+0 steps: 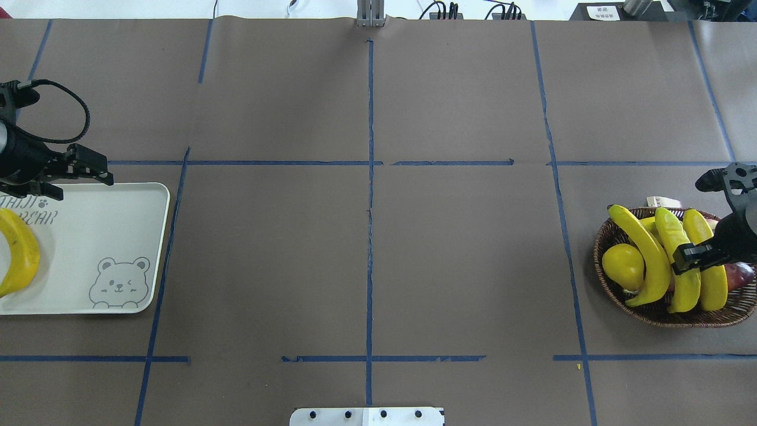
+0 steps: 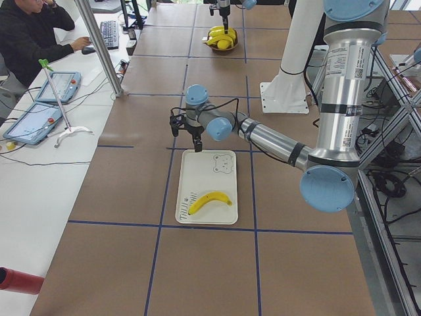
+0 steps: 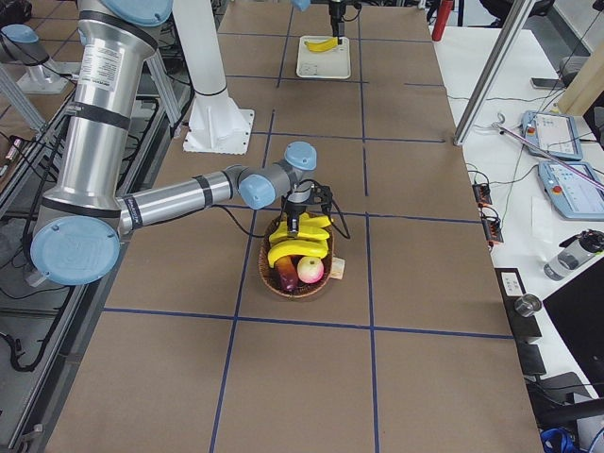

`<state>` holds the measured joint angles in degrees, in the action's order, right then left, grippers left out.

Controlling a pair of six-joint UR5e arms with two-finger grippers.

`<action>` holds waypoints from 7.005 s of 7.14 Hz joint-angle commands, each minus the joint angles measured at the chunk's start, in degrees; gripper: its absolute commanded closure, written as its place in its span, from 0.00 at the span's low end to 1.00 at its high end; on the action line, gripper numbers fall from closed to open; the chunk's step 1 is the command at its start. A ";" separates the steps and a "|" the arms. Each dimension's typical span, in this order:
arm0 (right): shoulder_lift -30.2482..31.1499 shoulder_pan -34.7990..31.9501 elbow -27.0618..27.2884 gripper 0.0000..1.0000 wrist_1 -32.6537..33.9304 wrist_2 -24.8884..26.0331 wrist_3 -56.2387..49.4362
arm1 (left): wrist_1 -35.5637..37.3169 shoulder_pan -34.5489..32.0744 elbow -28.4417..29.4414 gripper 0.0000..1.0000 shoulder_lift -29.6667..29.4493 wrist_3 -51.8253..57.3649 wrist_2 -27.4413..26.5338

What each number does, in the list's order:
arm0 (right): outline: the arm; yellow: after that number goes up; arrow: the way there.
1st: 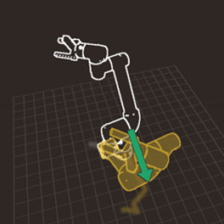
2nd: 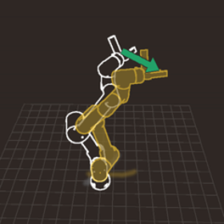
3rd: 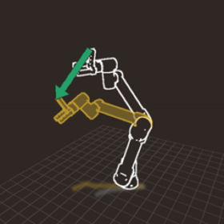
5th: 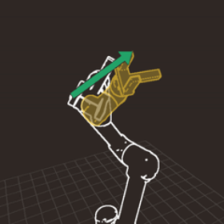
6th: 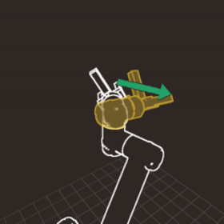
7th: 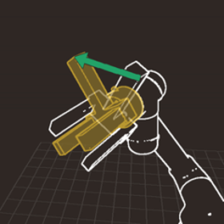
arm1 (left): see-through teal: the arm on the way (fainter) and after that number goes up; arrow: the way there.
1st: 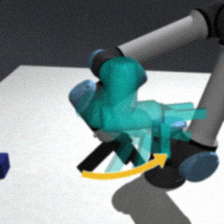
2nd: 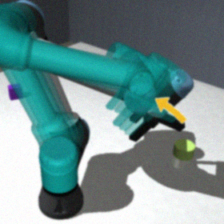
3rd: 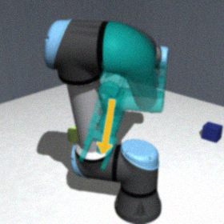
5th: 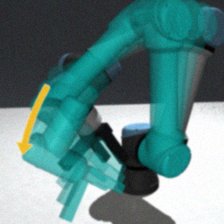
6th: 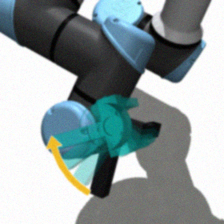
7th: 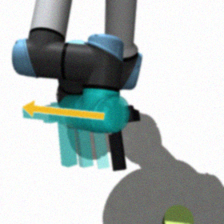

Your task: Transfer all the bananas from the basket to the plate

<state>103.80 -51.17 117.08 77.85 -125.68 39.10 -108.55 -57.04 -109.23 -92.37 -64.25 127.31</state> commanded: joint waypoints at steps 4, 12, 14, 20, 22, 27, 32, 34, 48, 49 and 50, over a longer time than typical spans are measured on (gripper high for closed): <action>0.97 -3.66 5.77 1.00 2.98 -0.79 -0.78 | 0.09 0.00 0.07 0.01 0.00 0.00 0.04; -23.33 -18.80 7.66 1.00 23.77 -24.13 -6.27 | -1.40 4.21 -0.02 0.01 -10.78 -13.75 0.65; -29.95 -13.47 3.61 0.99 13.87 -25.06 6.54 | -9.53 8.59 1.28 0.01 -18.60 -26.83 0.48; -36.72 17.83 2.98 0.99 -14.22 7.97 43.61 | -26.71 9.93 6.83 0.01 -25.56 -42.27 -0.49; -38.57 19.52 2.72 0.99 -14.22 7.99 43.08 | -29.87 12.47 7.53 0.01 -26.01 -42.28 -0.40; -40.43 21.72 1.84 0.99 -14.31 9.84 43.35 | -31.03 18.80 7.80 0.01 -31.02 -42.28 -0.75; -40.96 21.81 1.92 0.99 -14.31 10.02 43.35 | -32.78 22.77 9.91 0.02 -32.96 -42.19 -3.21; -40.96 21.81 1.92 0.99 -14.31 10.02 43.43 | -33.83 22.77 9.91 0.14 -32.79 -42.10 -3.21; -39.38 20.23 4.65 0.00 -13.43 14.15 47.65 | -21.86 10.05 8.34 1.00 -16.04 -26.97 -0.58; -38.59 19.97 4.56 0.00 -13.43 14.15 47.65 | -20.58 8.72 7.28 1.00 -9.12 -19.85 -0.75; -38.23 19.79 4.47 0.00 -13.43 14.67 47.65 | -20.48 6.01 7.19 1.00 -2.70 -15.34 -0.93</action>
<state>64.99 -31.10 121.63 64.39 -111.43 86.71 -130.27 -48.22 -101.49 -102.43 -86.03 126.44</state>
